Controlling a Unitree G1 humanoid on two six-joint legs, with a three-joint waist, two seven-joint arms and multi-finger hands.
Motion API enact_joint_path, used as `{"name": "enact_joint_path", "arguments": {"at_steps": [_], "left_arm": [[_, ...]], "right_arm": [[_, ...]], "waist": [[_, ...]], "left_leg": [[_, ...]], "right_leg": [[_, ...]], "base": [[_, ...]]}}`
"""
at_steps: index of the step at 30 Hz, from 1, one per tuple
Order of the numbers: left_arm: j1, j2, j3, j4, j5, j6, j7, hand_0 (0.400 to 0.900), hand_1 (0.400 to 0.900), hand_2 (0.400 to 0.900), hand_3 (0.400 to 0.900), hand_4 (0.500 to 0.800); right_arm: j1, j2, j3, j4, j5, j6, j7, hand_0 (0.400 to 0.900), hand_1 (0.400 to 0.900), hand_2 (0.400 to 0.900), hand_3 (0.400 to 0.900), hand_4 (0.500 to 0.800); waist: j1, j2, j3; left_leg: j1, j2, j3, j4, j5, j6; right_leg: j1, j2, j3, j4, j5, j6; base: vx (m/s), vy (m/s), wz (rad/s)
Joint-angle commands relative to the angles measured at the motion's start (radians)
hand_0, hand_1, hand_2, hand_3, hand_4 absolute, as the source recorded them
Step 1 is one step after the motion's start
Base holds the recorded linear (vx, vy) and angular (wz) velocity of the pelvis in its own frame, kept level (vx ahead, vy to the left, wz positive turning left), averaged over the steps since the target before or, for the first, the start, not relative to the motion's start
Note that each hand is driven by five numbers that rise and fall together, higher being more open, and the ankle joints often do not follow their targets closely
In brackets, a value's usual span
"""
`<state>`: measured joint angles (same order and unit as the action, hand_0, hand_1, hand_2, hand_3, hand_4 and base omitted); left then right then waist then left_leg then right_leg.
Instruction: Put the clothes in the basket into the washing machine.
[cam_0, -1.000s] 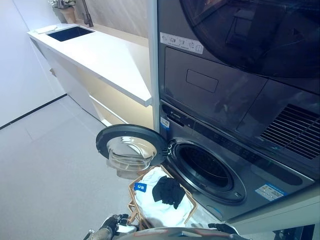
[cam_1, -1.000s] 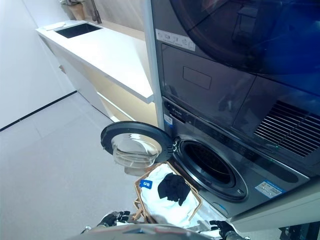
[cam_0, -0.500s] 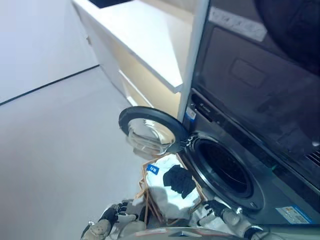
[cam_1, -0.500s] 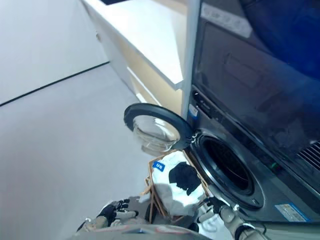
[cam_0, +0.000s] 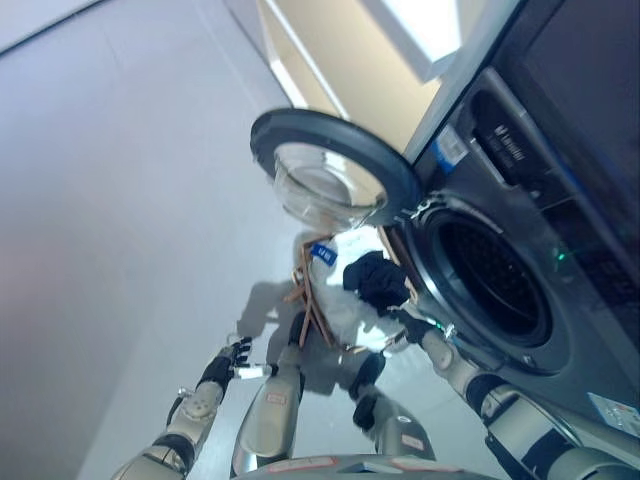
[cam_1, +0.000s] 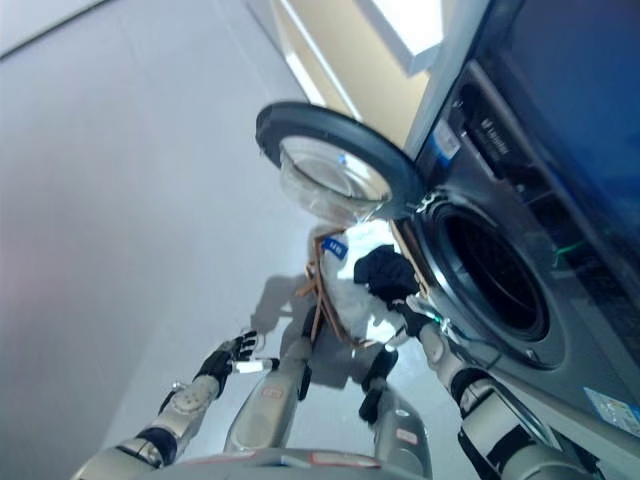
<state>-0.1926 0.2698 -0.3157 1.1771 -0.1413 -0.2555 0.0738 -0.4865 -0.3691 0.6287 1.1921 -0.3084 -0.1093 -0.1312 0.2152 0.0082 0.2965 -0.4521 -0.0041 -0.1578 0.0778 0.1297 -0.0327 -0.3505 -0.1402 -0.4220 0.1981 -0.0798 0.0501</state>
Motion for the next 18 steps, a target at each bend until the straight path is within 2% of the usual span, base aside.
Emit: {"name": "enact_joint_path", "arguments": {"at_steps": [1,5,9,13,18], "left_arm": [[0.041,0.048,0.027,-0.051,-0.109,-0.052,0.065,0.900,0.900,0.900,0.900,0.800],[0.031,0.052,0.013,-0.113,-0.159,-0.076,0.080,0.900,0.900,0.900,0.900,0.800],[0.016,0.059,-0.023,-0.171,-0.196,-0.090,0.091,0.900,0.900,0.900,0.900,0.800],[-0.006,0.063,-0.050,-0.220,-0.222,-0.090,0.087,0.900,0.900,0.900,0.900,0.800],[-0.008,0.053,-0.067,-0.288,-0.241,-0.088,0.080,0.900,0.900,0.900,0.900,0.800]], "right_arm": [[-0.048,-0.052,0.043,-0.052,-0.039,-0.007,-0.100,0.900,0.900,0.900,0.900,0.800],[-0.160,-0.093,0.057,-0.012,-0.047,0.007,-0.154,0.900,0.900,0.900,0.900,0.800],[-0.377,-0.177,0.079,0.085,-0.044,0.038,-0.194,0.900,0.900,0.900,0.900,0.800],[-0.573,-0.258,0.115,0.162,-0.046,0.059,-0.196,0.900,0.900,0.900,0.900,0.800],[-0.714,-0.351,0.158,0.210,-0.048,0.067,-0.172,0.900,0.900,0.900,0.900,0.800]], "waist": [[0.025,-0.012,0.025],[0.038,0.014,0.051],[0.059,0.050,0.072],[0.073,0.093,0.087],[0.093,0.153,0.102]], "left_leg": [[-0.079,-0.064,0.025,0.064,-0.066,0.003],[-0.156,-0.071,0.034,0.089,-0.060,-0.001],[-0.221,-0.085,0.041,0.107,-0.053,-0.004],[-0.273,-0.108,0.039,0.128,-0.052,-0.003],[-0.332,-0.135,0.046,0.159,-0.051,0.001]], "right_leg": [[-0.009,-0.052,0.057,0.058,0.023,0.050],[-0.097,-0.067,0.063,0.113,0.014,0.050],[-0.167,-0.080,0.066,0.163,0.005,0.050],[-0.222,-0.095,0.073,0.214,-0.007,0.048],[-0.285,-0.117,0.084,0.275,-0.026,0.045]], "base": [[0.02,0.030,0.04],[-0.03,0.084,-0.04],[-0.02,0.078,0.04],[0.00,0.061,0.10],[0.00,0.077,0.02]]}}
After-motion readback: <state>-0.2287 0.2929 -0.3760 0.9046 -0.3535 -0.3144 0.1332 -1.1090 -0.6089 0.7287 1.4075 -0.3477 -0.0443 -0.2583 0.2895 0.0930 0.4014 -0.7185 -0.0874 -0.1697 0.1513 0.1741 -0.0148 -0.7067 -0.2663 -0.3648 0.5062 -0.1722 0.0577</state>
